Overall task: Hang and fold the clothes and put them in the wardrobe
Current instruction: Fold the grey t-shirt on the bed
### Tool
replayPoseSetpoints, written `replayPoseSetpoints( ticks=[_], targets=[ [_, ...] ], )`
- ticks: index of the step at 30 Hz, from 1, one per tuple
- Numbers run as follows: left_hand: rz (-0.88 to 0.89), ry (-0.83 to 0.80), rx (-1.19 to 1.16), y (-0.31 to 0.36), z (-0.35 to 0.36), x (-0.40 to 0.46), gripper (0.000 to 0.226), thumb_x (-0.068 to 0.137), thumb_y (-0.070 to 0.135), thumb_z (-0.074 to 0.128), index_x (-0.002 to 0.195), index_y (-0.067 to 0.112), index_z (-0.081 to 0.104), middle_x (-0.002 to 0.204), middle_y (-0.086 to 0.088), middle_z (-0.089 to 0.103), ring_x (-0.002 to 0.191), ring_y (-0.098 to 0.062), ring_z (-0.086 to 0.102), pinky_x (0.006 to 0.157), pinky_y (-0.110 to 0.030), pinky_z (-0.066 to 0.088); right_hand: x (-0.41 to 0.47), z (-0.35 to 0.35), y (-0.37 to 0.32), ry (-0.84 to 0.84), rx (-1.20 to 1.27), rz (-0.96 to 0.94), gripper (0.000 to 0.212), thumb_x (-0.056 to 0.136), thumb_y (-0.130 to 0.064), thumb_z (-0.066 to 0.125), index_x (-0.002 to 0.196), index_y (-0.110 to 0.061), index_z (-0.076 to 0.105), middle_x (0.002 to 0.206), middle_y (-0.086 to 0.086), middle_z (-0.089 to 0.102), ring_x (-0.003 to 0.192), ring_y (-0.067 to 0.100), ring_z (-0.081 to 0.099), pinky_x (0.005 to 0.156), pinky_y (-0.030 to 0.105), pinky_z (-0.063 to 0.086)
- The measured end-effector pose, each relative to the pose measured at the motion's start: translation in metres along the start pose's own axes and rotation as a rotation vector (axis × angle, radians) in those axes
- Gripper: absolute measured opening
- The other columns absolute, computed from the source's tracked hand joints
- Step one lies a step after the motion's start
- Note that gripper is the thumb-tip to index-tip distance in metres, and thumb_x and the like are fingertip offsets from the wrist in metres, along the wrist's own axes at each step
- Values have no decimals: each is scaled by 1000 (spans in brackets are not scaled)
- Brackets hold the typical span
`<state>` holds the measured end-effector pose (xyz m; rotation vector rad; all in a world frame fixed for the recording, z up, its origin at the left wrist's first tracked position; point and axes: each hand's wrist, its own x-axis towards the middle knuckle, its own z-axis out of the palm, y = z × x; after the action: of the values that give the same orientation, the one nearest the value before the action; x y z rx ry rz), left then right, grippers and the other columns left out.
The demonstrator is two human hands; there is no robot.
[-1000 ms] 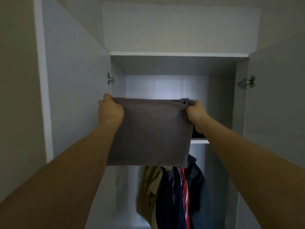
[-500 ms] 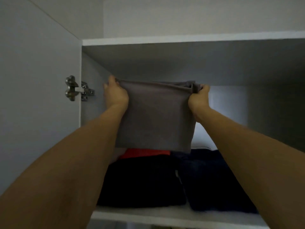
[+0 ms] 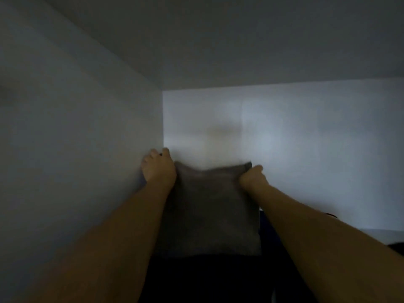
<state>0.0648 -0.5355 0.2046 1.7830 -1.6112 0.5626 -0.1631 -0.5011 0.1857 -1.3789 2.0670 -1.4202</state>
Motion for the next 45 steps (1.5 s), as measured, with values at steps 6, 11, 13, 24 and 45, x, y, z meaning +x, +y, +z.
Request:
replayPoseSetpoints(
  ticks=[6, 11, 13, 24, 45],
  targets=[
    [217, -305, 122, -1, 118, -20, 40, 98, 23, 36, 133, 9, 49, 135, -19, 49, 121, -37, 51, 101, -43, 39, 16, 59, 75, -173, -318, 105, 53, 98, -15, 45, 143, 1, 21, 145, 23, 31, 128, 36, 42, 102, 41, 40],
    [202, -648, -73, -6, 142, -35, 48, 102, 39, 36, 139, 11, 46, 149, -19, 39, 133, -35, 41, 110, -42, 35, 1, 55, 83, -33, -713, -205, 56, 96, -23, 41, 143, 0, 22, 146, 24, 25, 126, 39, 37, 105, 46, 33],
    [263, -705, -64, -15, 148, -46, 54, 104, 46, 26, 146, 14, 38, 154, -17, 32, 139, -33, 34, 114, -43, 28, -3, 58, 81, -61, -854, -315, 68, 98, -36, 35, 150, 1, 12, 153, 23, 14, 133, 41, 25, 110, 49, 22],
    [254, -732, 10, -24, 160, -54, 56, 103, 47, 11, 151, 23, 29, 160, -10, 25, 144, -31, 27, 119, -46, 17, 3, 78, 91, -484, -843, -185, 71, 95, -60, 16, 154, -20, 16, 161, 10, 15, 145, 41, 9, 116, 52, 4],
    [575, -419, -244, 123, -87, -149, 60, 102, 46, 30, 149, 9, 31, 151, -18, 36, 134, -36, 38, 114, -45, 27, -150, -202, 44, -132, -665, -232, 59, 97, -34, 47, 145, -4, 31, 149, 15, 35, 133, 32, 39, 103, 37, 35]
  ],
)
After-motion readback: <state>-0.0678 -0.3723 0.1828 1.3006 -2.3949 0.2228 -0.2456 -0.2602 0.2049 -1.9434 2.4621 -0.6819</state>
